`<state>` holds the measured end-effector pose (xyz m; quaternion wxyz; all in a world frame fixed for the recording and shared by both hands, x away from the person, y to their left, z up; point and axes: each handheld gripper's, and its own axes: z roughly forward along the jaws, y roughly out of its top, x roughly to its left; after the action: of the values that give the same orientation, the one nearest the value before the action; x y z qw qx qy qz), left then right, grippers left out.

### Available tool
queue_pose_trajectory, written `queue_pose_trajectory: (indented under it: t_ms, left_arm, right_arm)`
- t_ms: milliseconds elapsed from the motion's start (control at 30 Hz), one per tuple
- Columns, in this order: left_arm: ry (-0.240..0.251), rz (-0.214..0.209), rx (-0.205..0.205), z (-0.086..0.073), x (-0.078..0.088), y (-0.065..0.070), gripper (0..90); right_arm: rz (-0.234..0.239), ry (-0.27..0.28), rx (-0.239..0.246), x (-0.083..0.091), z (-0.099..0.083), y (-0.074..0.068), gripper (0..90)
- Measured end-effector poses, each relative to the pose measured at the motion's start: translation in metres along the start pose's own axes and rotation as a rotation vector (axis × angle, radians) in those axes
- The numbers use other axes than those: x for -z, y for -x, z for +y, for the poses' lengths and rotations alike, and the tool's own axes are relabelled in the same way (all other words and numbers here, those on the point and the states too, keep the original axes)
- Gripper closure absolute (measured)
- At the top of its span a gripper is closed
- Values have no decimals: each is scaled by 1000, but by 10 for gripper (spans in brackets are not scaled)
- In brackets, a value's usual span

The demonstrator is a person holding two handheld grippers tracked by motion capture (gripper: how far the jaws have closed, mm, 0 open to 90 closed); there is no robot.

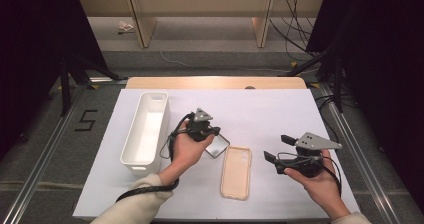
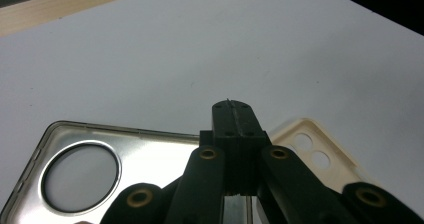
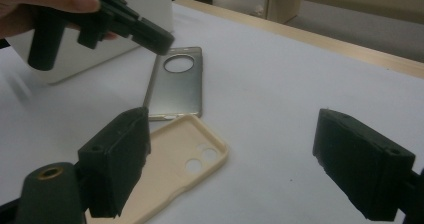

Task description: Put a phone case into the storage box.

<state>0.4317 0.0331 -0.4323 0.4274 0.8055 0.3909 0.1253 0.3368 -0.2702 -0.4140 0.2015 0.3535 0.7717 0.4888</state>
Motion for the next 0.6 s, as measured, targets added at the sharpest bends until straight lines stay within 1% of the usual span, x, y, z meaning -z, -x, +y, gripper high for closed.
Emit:
queue_pose_trajectory:
  t_ms: [100,133,233,267,300,333,367,400,467,500,533,600]
  left_arm:
    - [-28,15,1,3,-17,0,900]
    - [-46,24,3,5,-27,-1,900]
    - [-63,28,11,5,-35,-2,900]
    - [-84,31,15,4,-43,-3,900]
    - [-84,31,15,4,-43,-3,900]
    - [-101,31,23,2,-50,-4,899]
    - [-101,31,23,2,-50,-4,900]
    - [-113,19,32,0,-56,-4,900]
    - [-114,22,29,-1,-59,-3,900]
    - [-123,19,26,-3,-63,-1,900]
    - [-123,19,26,-3,-63,-1,900]
    - [-130,12,33,-5,-69,1,900]
  right_arm:
    - [-1,-2,-1,1,0,0,166]
    - [0,-2,-2,0,0,0,165]
    - [1,-4,-2,0,0,0,165]
    - [2,-5,-2,0,0,0,166]
    - [2,-5,-2,0,0,0,166]
    - [2,-4,0,0,0,0,166]
    - [2,-4,0,0,0,0,166]
    - [2,-3,0,0,0,0,165]
    - [2,-2,-1,0,0,0,165]
    - [1,-3,-4,0,0,0,165]
    - [1,-3,-4,0,0,0,165]
    - [2,-4,-4,0,0,0,165]
